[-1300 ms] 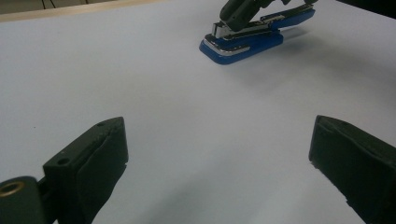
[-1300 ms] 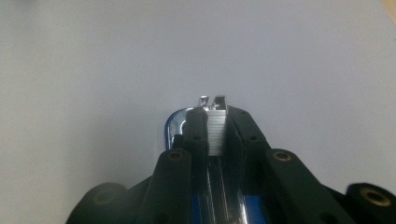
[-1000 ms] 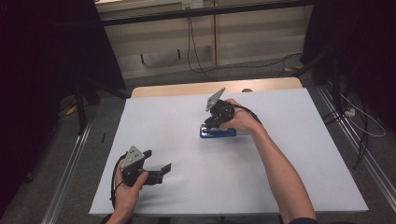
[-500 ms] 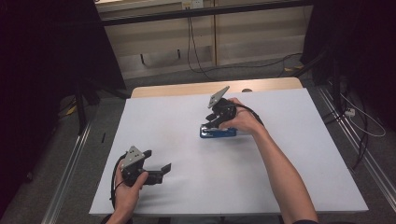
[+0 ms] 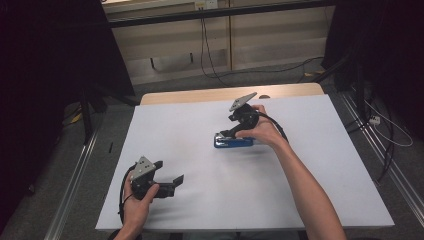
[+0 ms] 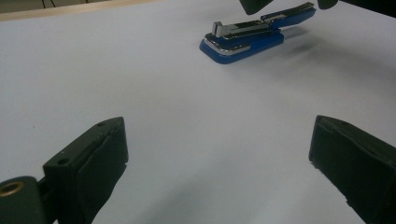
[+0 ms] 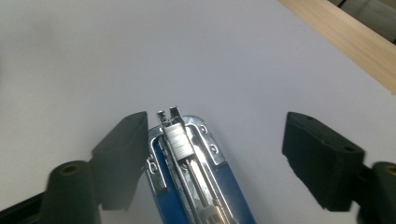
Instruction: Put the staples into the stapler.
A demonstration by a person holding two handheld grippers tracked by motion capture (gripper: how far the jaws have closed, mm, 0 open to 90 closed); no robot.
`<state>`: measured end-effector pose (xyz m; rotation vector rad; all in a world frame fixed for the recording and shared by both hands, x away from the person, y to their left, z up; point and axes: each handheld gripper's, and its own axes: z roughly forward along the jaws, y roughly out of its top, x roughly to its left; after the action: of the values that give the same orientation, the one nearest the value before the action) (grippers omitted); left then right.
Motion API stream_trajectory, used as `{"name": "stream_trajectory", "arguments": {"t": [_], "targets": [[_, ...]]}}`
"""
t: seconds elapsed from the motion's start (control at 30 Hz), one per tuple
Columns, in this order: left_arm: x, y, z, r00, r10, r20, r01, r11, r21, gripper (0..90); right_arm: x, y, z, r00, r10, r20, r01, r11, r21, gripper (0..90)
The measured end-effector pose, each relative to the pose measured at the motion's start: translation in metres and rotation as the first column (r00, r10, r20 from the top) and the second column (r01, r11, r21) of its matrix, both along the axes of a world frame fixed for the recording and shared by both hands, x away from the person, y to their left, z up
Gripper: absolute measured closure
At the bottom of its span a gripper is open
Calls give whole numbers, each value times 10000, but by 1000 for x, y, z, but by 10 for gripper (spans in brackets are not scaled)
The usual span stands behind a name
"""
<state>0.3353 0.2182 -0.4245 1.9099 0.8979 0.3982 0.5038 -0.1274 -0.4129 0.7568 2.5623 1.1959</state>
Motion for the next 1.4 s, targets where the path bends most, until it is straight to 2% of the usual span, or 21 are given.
{"name": "stream_trajectory", "arguments": {"t": [0.2,0.33,0.47,0.6,0.8,1.03,1.27,1.4], "targets": [[1,0,-1,10000,27,-47,-27,10000,7,47,-5,-8,-2,9968,-789,103,783,9956,518,153],[1,1,-2,9999,94,-96,-94,10000,-5,48,-8,-11,-3,9943,-1063,76,1055,9918,723,126],[1,2,-3,9998,156,-116,-157,9999,-37,47,-10,-13,-1,9914,-1272,315,1242,9886,850,126],[1,2,-2,9998,159,-111,-160,9998,-70,47,-13,-16,1,9850,-1689,363,1634,9791,1212,122],[1,3,-2,9998,183,-102,-183,9998,-35,47,-18,-21,-3,9781,-2057,324,1993,9696,1419,101],[0,1,-1,9999,169,-16,-169,9999,28,47,-26,-28,-5,9654,-2577,396,2476,9538,1704,63],[1,1,-1,9998,206,-37,-206,9998,47,46,-37,-37,-8,9428,-3285,559,3126,9300,1935,51],[1,1,-1,9997,232,-23,-232,9997,-20,45,-43,-41,-7,9337,-3535,567,3338,9167,2196,54]]}}
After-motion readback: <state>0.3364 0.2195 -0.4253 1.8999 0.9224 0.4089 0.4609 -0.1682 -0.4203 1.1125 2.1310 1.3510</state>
